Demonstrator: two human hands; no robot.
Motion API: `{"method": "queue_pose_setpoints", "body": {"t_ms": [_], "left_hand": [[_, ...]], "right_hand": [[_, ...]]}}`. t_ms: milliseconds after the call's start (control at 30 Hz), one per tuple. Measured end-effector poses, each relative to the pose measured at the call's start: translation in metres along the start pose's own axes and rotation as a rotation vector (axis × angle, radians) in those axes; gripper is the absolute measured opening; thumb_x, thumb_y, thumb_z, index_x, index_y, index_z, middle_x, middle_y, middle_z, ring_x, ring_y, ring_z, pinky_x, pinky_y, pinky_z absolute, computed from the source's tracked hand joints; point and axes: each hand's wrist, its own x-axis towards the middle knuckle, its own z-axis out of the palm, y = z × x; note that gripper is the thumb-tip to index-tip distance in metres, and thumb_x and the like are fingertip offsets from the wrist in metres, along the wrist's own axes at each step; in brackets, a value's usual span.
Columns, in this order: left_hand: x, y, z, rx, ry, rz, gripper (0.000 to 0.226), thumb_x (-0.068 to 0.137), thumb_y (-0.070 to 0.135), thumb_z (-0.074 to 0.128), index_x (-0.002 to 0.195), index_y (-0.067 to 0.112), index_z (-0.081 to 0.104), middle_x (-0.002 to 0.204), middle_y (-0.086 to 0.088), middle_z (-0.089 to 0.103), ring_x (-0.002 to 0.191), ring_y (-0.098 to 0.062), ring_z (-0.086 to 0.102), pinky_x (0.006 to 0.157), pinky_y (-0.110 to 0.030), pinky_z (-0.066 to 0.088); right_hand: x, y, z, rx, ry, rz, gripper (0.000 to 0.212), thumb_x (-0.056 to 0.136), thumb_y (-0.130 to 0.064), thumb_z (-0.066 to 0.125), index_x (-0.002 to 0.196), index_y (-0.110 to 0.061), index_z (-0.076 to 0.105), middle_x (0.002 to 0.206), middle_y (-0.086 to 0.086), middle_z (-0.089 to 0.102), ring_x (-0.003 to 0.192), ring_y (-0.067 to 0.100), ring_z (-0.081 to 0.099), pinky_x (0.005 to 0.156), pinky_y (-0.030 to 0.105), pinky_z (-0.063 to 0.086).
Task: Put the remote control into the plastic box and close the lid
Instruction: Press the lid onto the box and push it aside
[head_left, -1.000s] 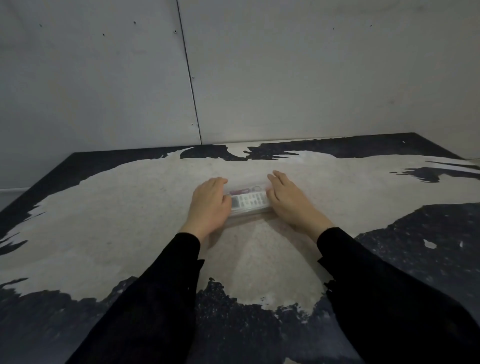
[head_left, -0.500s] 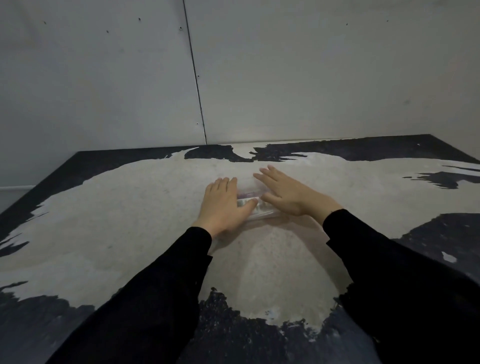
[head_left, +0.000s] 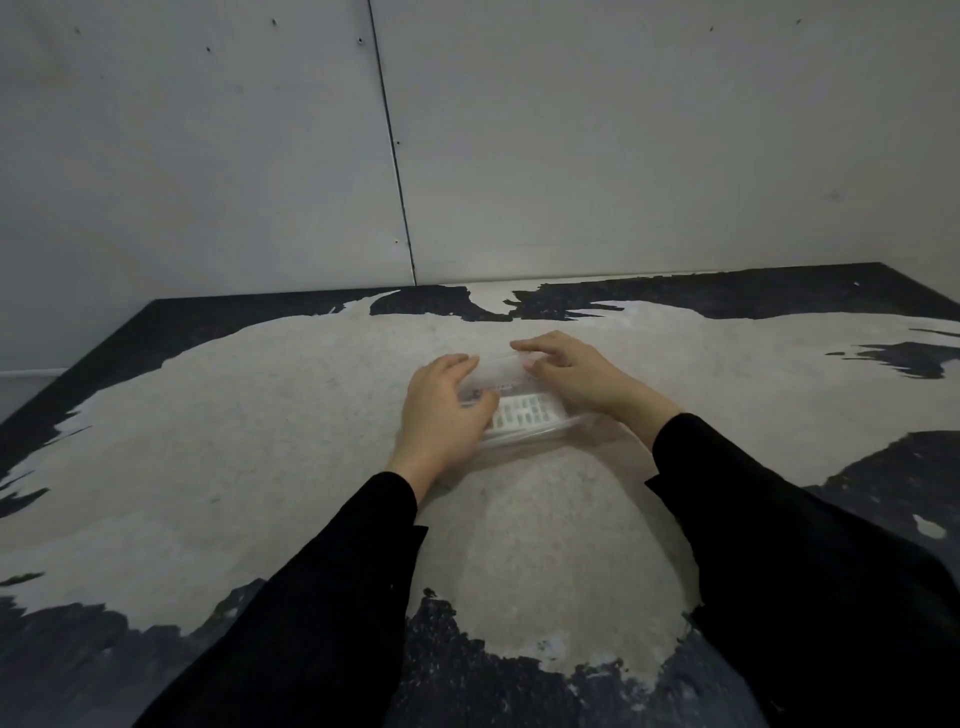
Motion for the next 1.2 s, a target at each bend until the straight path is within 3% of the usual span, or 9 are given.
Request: {"method": "queue_pose_setpoints", "body": {"t_ms": [167, 300, 367, 467, 567, 733, 833, 1033, 1200], "left_hand": [[-0.006, 0.006, -0.001, -0.231, 0.095, -0.135, 0.038, 0.085, 0.013, 0.056, 0.122, 0.014, 0.060, 0.139, -0.004, 0.052, 0.131, -0.017, 0.043, 0.113, -0.026, 0.027], [-0.014, 0.015, -0.003, -0.266, 0.184, -0.163, 0.032, 0.087, 0.003, 0.047, 0.113, 0.012, 0.064, 0.129, -0.004, 0.056, 0.123, -0.017, 0.050, 0.104, -0.017, 0.028], [-0.014, 0.016, -0.004, -0.237, 0.176, -0.157, 0.029, 0.088, 0.004, 0.047, 0.110, 0.011, 0.065, 0.127, -0.006, 0.057, 0.121, -0.019, 0.052, 0.102, -0.017, 0.030], [-0.014, 0.017, -0.001, -0.200, 0.268, -0.216, 0.021, 0.092, 0.021, 0.048, 0.105, 0.015, 0.063, 0.130, -0.008, 0.048, 0.120, -0.022, 0.050, 0.097, -0.022, 0.032], [-0.015, 0.016, 0.000, -0.296, 0.415, -0.407, 0.023, 0.093, 0.029, 0.047, 0.106, 0.012, 0.056, 0.125, -0.012, 0.046, 0.106, -0.029, 0.054, 0.085, -0.028, 0.036], [-0.017, 0.032, 0.010, -0.552, 0.319, -0.524, 0.031, 0.087, 0.015, 0.048, 0.117, 0.011, 0.047, 0.102, -0.005, 0.057, 0.093, -0.024, 0.056, 0.076, -0.028, 0.037], [-0.022, 0.044, 0.027, -0.446, 0.260, -0.411, 0.024, 0.086, 0.012, 0.048, 0.108, 0.014, 0.057, 0.106, -0.001, 0.058, 0.090, -0.019, 0.057, 0.077, -0.025, 0.042], [-0.013, 0.061, 0.065, 0.028, 0.187, 0.166, 0.017, 0.092, 0.023, 0.048, 0.087, 0.018, 0.063, 0.097, 0.005, 0.055, 0.076, -0.011, 0.055, 0.065, -0.023, 0.038], [0.014, 0.093, 0.103, 0.280, 0.081, 0.406, 0.026, 0.089, 0.036, 0.045, 0.091, 0.019, 0.065, 0.093, 0.002, 0.068, 0.096, -0.020, 0.056, 0.071, -0.034, 0.050]], "right_hand": [[-0.005, -0.001, 0.002, 0.179, 0.041, 0.108, 0.034, 0.089, -0.016, 0.060, 0.122, -0.017, 0.060, 0.131, 0.006, 0.056, 0.101, 0.019, 0.060, 0.082, 0.022, 0.046], [-0.017, -0.002, 0.003, -0.022, 0.478, 0.115, 0.021, 0.085, -0.019, 0.060, 0.105, -0.016, 0.067, 0.113, 0.006, 0.062, 0.095, 0.020, 0.058, 0.084, 0.026, 0.043], [-0.031, -0.004, 0.006, -0.118, 0.526, -0.016, 0.018, 0.088, -0.018, 0.055, 0.100, -0.012, 0.066, 0.108, 0.010, 0.061, 0.100, 0.023, 0.057, 0.086, 0.030, 0.042], [-0.058, -0.002, 0.010, -0.239, 0.308, -0.237, 0.024, 0.089, -0.033, 0.053, 0.104, -0.017, 0.064, 0.107, 0.005, 0.059, 0.104, 0.018, 0.051, 0.094, 0.032, 0.041], [-0.074, 0.005, 0.004, -0.290, 0.063, -0.261, 0.041, 0.087, -0.053, 0.049, 0.121, -0.031, 0.054, 0.129, -0.002, 0.047, 0.122, 0.007, 0.035, 0.102, 0.021, 0.027], [-0.079, 0.015, -0.018, -0.180, 0.061, -0.097, 0.041, 0.086, -0.045, 0.058, 0.123, -0.029, 0.054, 0.139, 0.004, 0.038, 0.132, 0.013, 0.030, 0.104, 0.021, 0.021], [-0.081, 0.020, -0.035, -0.261, 0.164, -0.098, 0.033, 0.086, -0.035, 0.061, 0.113, -0.016, 0.059, 0.122, 0.007, 0.053, 0.119, 0.021, 0.045, 0.096, 0.022, 0.031], [-0.087, 0.041, -0.080, -0.460, 0.201, -0.020, 0.030, 0.091, -0.033, 0.054, 0.111, -0.011, 0.057, 0.118, 0.010, 0.057, 0.103, 0.028, 0.054, 0.086, 0.034, 0.037], [-0.079, 0.079, -0.117, -0.726, 0.331, 0.053, 0.025, 0.093, -0.025, 0.049, 0.109, -0.006, 0.056, 0.116, 0.013, 0.058, 0.105, 0.032, 0.051, 0.087, 0.037, 0.037]]}}
